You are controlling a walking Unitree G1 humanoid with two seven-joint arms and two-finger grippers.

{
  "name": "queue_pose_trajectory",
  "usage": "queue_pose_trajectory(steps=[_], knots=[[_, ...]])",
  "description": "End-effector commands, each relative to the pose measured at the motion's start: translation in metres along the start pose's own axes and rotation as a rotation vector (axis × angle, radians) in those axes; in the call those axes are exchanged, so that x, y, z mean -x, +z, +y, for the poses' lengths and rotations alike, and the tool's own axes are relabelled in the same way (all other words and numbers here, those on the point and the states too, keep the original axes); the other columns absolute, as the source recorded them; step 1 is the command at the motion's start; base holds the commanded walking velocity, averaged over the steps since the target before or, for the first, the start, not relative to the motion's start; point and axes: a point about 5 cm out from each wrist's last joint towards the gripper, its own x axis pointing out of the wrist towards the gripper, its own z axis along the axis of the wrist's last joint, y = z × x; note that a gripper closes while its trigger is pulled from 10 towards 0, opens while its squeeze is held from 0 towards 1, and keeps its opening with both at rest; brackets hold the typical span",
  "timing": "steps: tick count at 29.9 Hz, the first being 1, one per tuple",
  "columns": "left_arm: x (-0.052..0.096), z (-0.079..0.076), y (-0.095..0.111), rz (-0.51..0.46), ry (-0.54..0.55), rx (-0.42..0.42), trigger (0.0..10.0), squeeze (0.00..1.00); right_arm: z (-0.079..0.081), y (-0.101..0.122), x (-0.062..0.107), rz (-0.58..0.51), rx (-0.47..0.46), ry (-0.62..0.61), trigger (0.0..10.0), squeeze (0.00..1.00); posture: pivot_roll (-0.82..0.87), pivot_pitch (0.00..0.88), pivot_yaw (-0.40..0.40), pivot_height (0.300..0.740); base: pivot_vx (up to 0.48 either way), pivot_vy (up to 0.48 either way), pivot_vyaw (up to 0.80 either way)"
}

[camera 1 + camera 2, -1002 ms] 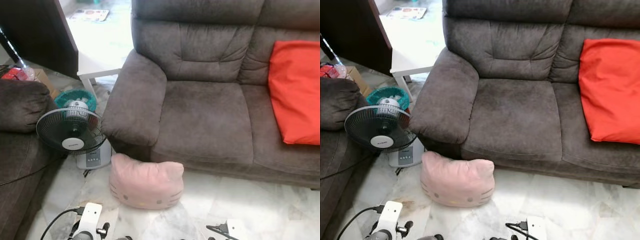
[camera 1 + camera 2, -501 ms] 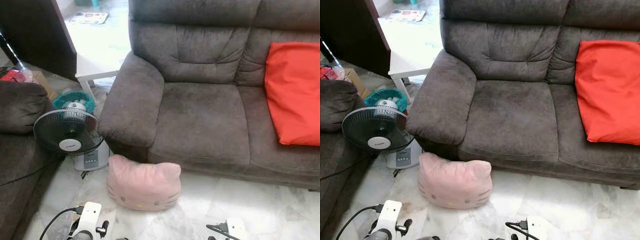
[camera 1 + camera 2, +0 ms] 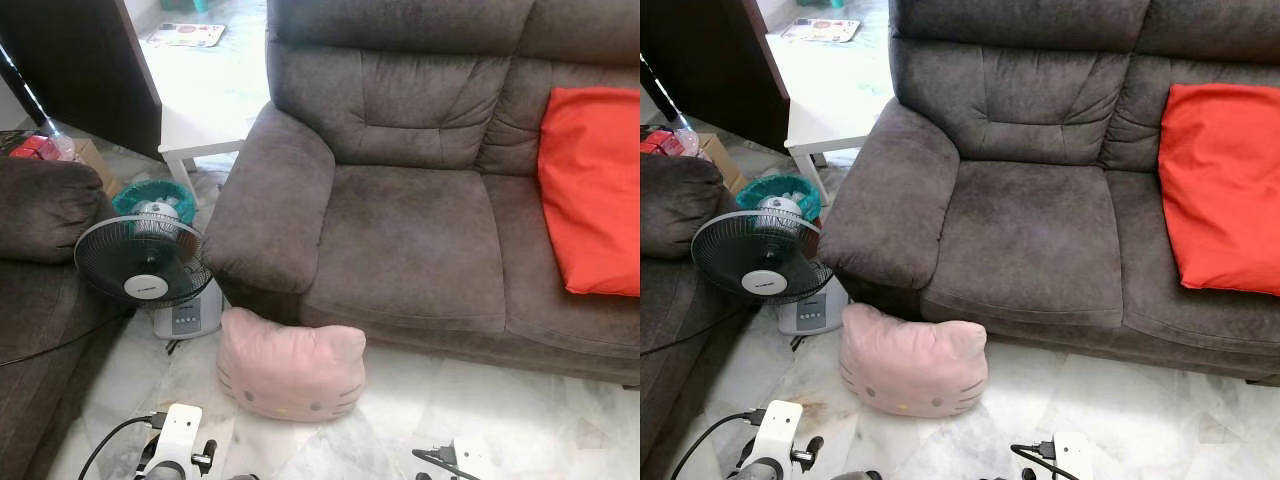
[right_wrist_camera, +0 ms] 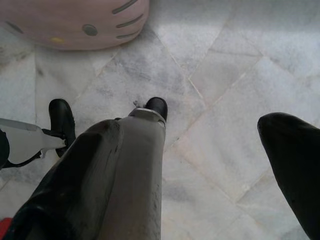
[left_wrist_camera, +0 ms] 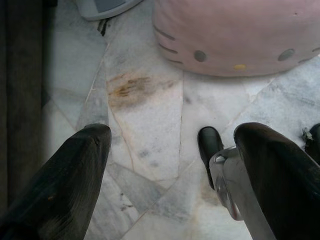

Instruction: Move the pillow to the sofa from floor

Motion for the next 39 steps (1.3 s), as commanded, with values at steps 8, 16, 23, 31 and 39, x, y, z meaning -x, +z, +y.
queue_pose_trajectory(steps=[8,16,23,31,39], knots=[[0.0024,0.0029,-0.0086,0.032,0.013,0.015,10.0,0.0,0.0018,-0.0073,0.0009,0.027,0.004,0.006,10.0,0.0,0.11,0.107,-0.02,0.74,0.0,0.48,0.0],[0.0025,0.0032,-0.0088,0.034,0.015,0.014,10.0,0.0,0.0018,-0.0075,0.0009,0.028,0.003,0.006,10.0,0.0,0.11,0.109,-0.019,0.74,0.0,0.48,0.0],[0.0023,0.0035,-0.0081,0.031,0.013,0.004,10.0,0.0,0.0022,-0.0071,0.0008,0.028,0.003,0.007,10.0,0.0,0.11,0.107,-0.018,0.74,0.0,0.0,0.0],[0.0019,0.0033,-0.0071,0.028,0.012,0.005,10.0,0.0,0.0022,-0.0064,0.0006,0.027,0.004,0.007,10.0,0.0,0.11,0.104,-0.018,0.74,0.0,0.0,0.0],[0.002,0.0032,-0.0062,0.016,0.01,0.009,10.0,0.0,0.0022,-0.0064,0.0006,0.027,0.006,0.007,10.0,0.0,0.11,0.105,-0.019,0.74,0.0,0.0,0.0]])
